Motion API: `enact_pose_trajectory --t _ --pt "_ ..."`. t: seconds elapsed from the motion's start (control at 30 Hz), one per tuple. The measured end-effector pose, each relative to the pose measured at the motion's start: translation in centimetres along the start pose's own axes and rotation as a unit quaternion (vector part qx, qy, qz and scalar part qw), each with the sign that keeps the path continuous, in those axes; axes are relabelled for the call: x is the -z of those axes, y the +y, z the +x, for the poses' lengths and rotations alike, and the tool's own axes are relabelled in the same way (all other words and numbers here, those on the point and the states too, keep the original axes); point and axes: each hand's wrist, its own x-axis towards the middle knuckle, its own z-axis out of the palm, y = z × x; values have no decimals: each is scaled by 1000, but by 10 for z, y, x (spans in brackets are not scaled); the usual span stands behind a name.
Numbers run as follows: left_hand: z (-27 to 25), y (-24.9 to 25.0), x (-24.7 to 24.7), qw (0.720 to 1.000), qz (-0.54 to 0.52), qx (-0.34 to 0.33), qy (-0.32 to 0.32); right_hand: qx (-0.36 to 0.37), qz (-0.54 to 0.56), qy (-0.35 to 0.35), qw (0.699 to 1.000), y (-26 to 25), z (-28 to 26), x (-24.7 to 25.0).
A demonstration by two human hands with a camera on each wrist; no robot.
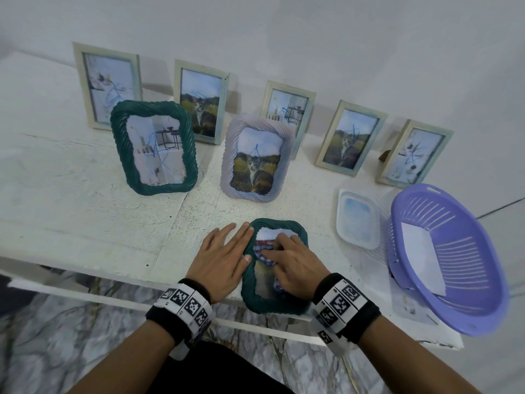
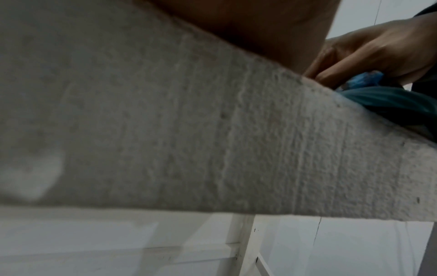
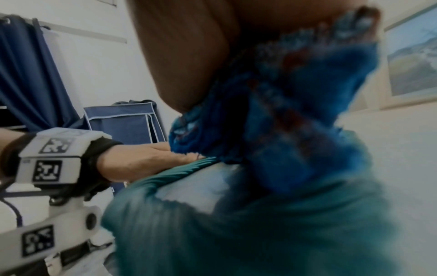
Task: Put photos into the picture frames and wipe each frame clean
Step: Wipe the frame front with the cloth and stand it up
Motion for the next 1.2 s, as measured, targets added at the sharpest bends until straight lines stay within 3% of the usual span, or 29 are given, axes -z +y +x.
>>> enact_pose_trajectory --t 0.17,0.33,0.6,0.7,0.87,1.07,1.2 --pt "1 0 0 1000 -9 3 11 -72 -25 12 997 7 15 2" --pt "2 2 0 1000 -12 7 9 -37 -24 12 999 -4 7 0" --pt "2 3 1 1000 -8 11 5 26 60 6 998 -24 -59 -22" --pt "2 3 0 1000 -6 10 5 36 64 6 997 -19 -56 -20" --pt "1 3 0 1000 -15 10 11 -26 5 50 998 -16 -36 -18" --pt "2 3 0 1000 -14 15 12 8 57 -12 998 -23 -66 -26" --pt "1 3 0 1000 -18 10 12 -1 23 10 1000 -8 -44 -15"
